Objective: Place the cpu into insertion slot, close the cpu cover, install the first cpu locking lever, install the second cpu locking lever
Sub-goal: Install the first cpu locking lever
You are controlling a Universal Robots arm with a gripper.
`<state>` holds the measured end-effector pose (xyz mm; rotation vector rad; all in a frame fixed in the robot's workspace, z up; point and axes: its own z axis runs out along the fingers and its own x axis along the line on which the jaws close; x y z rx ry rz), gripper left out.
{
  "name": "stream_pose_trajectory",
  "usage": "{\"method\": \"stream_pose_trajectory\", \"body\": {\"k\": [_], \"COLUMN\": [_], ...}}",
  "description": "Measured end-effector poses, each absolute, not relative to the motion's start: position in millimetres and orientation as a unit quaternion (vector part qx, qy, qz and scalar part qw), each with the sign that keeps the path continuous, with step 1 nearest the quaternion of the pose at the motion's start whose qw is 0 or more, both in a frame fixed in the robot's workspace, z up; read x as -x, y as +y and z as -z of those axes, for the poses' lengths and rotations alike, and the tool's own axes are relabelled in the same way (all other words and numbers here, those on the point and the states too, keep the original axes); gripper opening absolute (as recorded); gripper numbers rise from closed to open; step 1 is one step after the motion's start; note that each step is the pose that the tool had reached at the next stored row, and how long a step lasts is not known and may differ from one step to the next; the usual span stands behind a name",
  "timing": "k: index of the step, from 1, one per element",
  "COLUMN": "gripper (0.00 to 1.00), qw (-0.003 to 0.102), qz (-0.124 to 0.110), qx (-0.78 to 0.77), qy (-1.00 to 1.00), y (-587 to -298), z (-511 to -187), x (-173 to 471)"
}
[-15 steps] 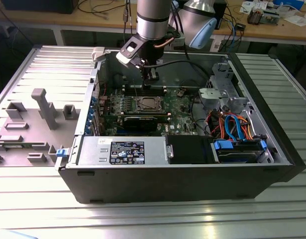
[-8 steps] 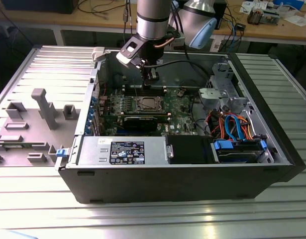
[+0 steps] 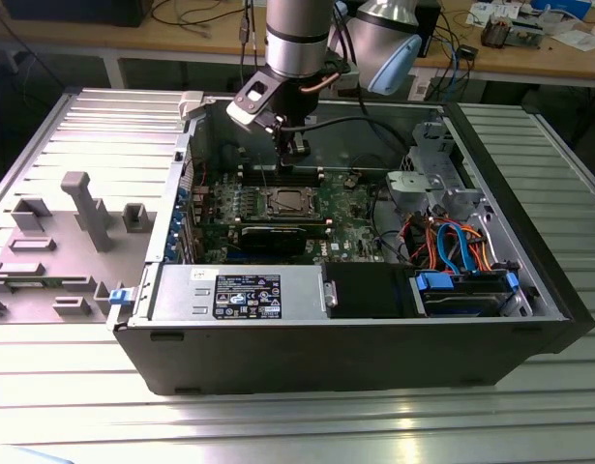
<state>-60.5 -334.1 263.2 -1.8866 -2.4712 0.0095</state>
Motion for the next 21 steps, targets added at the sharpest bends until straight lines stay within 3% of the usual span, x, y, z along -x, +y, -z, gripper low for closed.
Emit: {"method": "stream_pose_trajectory", "body": {"k": [21], "gripper": [0.11], "qw": [0.016], "qz": [-0.003], "qx": [0.594], "qy": [-0.804], "y": [-334.1], "z": [-263.2], "x": [60.5]}}
